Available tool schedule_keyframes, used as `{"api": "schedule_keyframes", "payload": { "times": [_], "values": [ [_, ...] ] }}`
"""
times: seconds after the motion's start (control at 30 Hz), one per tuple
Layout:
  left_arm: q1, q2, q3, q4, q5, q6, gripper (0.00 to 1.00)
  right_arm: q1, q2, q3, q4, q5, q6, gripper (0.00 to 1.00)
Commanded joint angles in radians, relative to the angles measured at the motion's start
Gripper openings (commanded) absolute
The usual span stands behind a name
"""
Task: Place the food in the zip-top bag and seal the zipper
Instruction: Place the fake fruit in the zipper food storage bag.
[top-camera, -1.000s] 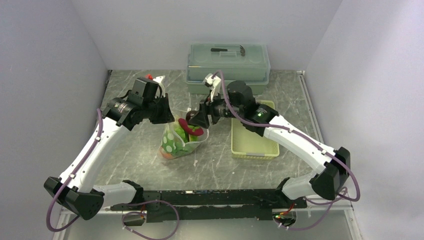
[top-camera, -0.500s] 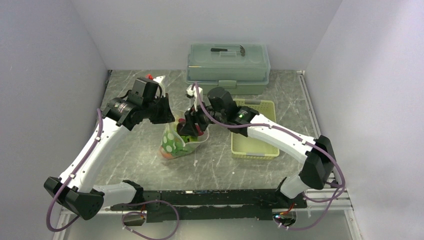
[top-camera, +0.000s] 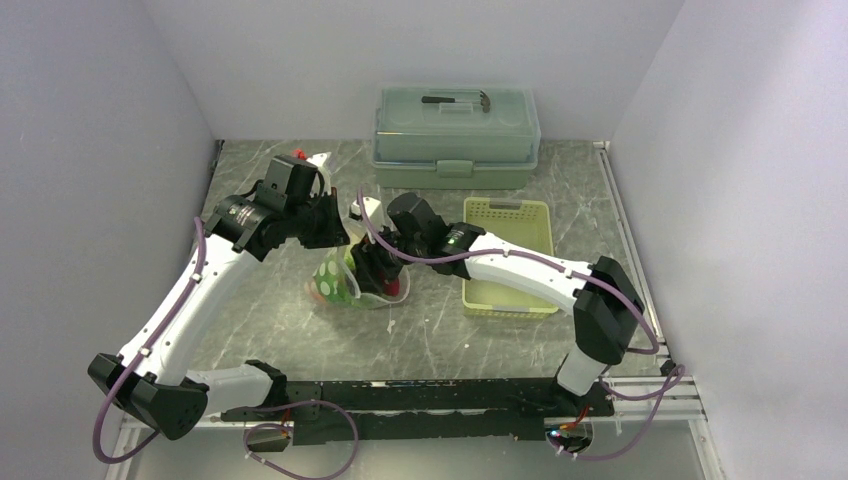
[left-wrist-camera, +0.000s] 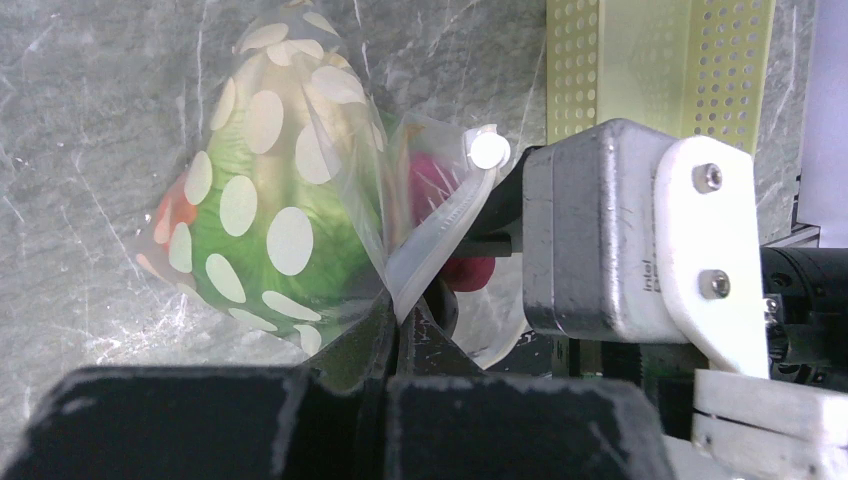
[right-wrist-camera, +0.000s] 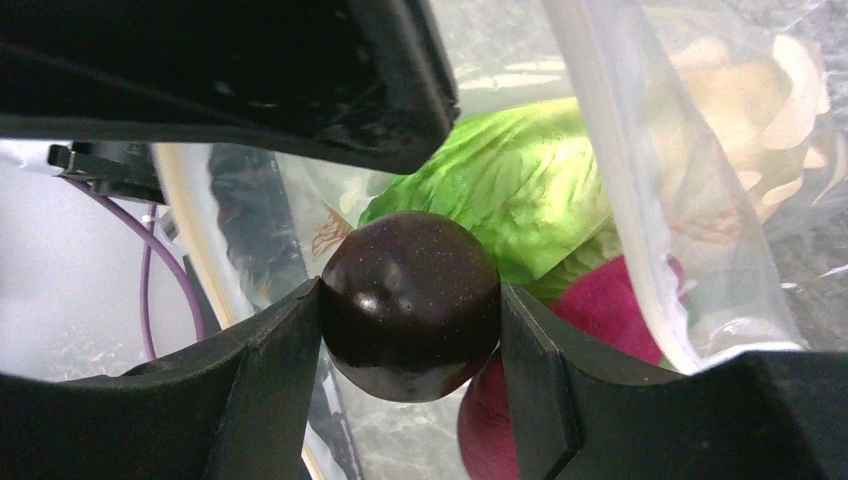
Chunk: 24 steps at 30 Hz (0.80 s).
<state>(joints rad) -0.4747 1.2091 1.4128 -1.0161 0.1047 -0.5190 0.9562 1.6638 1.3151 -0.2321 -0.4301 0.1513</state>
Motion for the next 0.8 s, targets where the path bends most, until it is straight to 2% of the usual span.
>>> {"api": "schedule_keyframes", "payload": {
  "times": [0.0, 0.2, 0.33, 0.5, 0.77],
  "values": [
    [0.004, -0.027, 0.018, 0.049, 0.024, -0.022, 0.0, 0.008, -0.011, 0.003, 0.032, 0.0, 0.014, 0.44],
    [0.004, -0.038, 0.013, 0.044, 0.02, -0.026, 0.0, 0.012, -0.051, 0.02, 0.015, 0.066, 0.015, 0.7],
    [0.004, -0.04, 0.01, 0.043, 0.022, -0.026, 0.0, 0.013, -0.077, 0.037, -0.011, 0.114, 0.019, 0.79],
    [0.004, -0.037, 0.005, 0.045, 0.024, -0.025, 0.0, 0.012, -0.117, 0.05, -0.033, 0.187, 0.026, 0.86],
    [0.004, -0.029, 0.006, 0.048, 0.024, -0.023, 0.0, 0.013, -0.195, 0.087, -0.113, 0.33, 0.03, 0.88]
  ]
}}
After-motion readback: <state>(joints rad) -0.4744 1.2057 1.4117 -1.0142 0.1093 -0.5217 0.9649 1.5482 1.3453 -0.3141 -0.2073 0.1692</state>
